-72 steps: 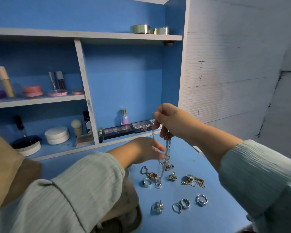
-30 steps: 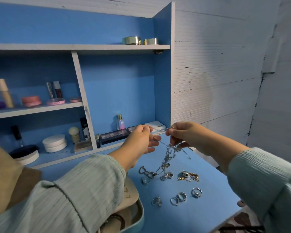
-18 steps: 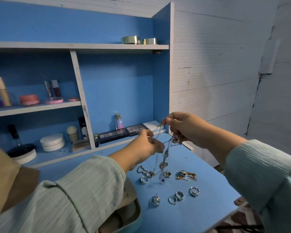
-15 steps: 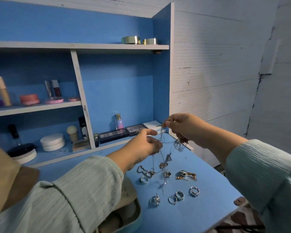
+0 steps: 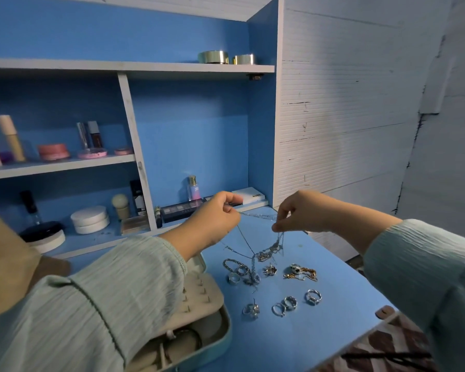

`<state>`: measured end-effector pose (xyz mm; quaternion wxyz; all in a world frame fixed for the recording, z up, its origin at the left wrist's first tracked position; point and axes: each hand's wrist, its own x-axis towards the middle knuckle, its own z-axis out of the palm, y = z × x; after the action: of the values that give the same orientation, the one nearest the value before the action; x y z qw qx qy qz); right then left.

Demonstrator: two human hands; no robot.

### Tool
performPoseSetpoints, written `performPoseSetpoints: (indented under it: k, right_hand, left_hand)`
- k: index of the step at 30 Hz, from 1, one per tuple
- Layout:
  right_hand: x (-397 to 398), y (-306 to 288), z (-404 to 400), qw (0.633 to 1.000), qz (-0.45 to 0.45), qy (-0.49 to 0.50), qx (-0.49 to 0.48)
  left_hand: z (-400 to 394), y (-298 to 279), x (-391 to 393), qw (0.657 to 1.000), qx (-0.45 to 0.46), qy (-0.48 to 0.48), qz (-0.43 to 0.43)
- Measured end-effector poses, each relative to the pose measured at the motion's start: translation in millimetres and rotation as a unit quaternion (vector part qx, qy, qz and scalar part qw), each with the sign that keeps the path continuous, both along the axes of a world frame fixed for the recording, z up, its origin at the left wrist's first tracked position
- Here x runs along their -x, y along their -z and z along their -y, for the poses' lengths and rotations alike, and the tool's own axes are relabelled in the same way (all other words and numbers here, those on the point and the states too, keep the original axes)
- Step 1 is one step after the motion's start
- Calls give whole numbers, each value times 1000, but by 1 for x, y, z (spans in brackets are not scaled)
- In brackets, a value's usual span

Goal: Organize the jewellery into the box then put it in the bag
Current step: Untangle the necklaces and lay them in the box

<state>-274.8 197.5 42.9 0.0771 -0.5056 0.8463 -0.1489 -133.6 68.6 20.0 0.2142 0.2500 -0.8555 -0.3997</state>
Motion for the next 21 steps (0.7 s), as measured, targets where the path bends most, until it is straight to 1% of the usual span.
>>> performPoseSetpoints:
  k: [3, 6, 8, 12, 14, 16, 18, 21]
  right_hand:
    - [0, 9, 4, 999, -27, 25, 28]
    - [1, 19, 6, 996, -66, 57, 29]
    - [3, 27, 7, 994, -63, 85, 26]
    - [8, 43, 8, 991, 7, 132, 37]
    - [11, 52, 10, 986, 54, 154, 45]
    - [14, 60, 10, 978, 108, 168, 52]
    - [15, 65, 8, 971, 145, 178, 65]
    - [16, 70, 6, 961, 174, 197, 91]
  left_hand:
    - [-2, -5, 1, 1000, -17, 13, -12]
    - [-3, -10, 3, 998, -56, 11, -39]
    - [-2, -12, 3, 994, -88, -5, -62]
    - [-3, -16, 2, 981, -163, -25, -99]
    - [-3, -16, 1, 964, -232, -33, -127]
    - [-2, -14, 0, 951, -271, -42, -144]
    - [0, -13, 0, 948, -273, -50, -153]
    - [3, -12, -2, 955, -247, -61, -153]
